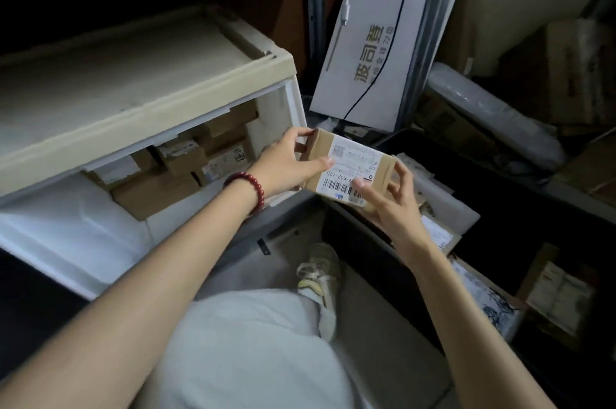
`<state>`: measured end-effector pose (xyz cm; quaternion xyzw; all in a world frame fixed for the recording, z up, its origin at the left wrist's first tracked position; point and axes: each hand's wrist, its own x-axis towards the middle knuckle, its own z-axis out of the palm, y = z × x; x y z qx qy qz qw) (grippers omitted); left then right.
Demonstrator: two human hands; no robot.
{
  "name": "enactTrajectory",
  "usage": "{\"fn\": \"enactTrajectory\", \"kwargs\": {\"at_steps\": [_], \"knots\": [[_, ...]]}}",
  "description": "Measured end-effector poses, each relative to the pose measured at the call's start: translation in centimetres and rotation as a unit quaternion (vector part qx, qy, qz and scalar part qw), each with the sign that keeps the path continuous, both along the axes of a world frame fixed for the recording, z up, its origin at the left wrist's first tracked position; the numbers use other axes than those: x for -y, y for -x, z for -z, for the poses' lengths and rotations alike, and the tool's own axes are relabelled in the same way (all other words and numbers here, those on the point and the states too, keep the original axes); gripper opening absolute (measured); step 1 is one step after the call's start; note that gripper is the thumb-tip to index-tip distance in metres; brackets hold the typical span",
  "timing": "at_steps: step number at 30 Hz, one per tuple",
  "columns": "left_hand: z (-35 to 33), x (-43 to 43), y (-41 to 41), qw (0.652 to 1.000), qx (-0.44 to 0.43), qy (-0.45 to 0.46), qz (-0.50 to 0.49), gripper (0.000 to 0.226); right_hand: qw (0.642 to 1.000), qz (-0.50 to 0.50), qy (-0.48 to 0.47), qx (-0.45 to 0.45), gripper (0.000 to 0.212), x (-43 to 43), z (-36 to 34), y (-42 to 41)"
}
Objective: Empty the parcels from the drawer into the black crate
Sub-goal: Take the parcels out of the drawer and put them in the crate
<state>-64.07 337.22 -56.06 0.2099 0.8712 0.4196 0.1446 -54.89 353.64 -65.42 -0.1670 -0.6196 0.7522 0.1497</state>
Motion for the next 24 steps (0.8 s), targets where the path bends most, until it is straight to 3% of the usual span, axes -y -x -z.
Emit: {"fn": "enactTrajectory", "kwargs": {"at_steps": [4, 7, 17, 24], "knots": [[-0.9, -6.8, -0.1, 0.998, -0.040, 0.016, 0.050, 0.065, 0.999, 0.052, -0.002, -0.007, 0.085, -4.6, -0.2, -2.3], [-0.2, -11.7, -1.2, 0.996, -0.010, 0.004, 0.088, 0.068, 0.995, 0.097, -0.008, 0.000, 0.078, -8.6, 0.3, -4.8], [7.2, -23.4, -7.5, 0.971, -0.008, 0.039, 0.235, 0.086, 0.972, 0.199, -0.072, 0.098, 0.069, -19.7, 2.9, -14.6], [10.5, -27.3, -9.9, 0.945, 0.008, 0.095, 0.313, 0.099, 0.947, 0.208, -0.157, 0.186, 0.079, -21.4, 4.8, -20.0]]}}
